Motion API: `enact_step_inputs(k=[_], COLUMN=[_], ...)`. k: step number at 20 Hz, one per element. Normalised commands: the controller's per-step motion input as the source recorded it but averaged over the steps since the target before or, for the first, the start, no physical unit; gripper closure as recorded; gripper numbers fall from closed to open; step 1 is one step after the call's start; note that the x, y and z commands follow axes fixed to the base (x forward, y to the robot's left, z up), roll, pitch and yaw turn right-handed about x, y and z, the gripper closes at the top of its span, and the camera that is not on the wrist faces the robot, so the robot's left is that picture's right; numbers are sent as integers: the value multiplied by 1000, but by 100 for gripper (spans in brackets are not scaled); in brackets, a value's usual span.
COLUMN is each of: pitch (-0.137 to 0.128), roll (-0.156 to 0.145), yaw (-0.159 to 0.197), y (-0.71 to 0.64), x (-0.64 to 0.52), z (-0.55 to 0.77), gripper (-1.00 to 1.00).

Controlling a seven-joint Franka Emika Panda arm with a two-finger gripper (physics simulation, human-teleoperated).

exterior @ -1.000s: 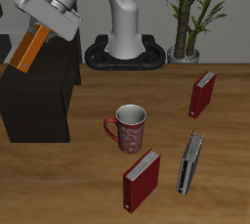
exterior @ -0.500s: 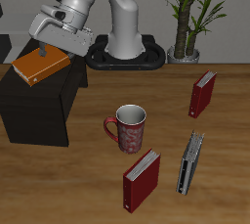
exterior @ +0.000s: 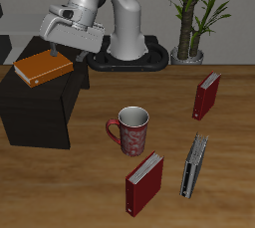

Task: Place the orange book flat on top of the shelf

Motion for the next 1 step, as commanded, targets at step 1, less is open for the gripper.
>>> enact_step_inputs(k=[1], pitch=[-19], roll=[343], yaw=[-80], y=[962], x=[-329], z=[280], gripper=[-100])
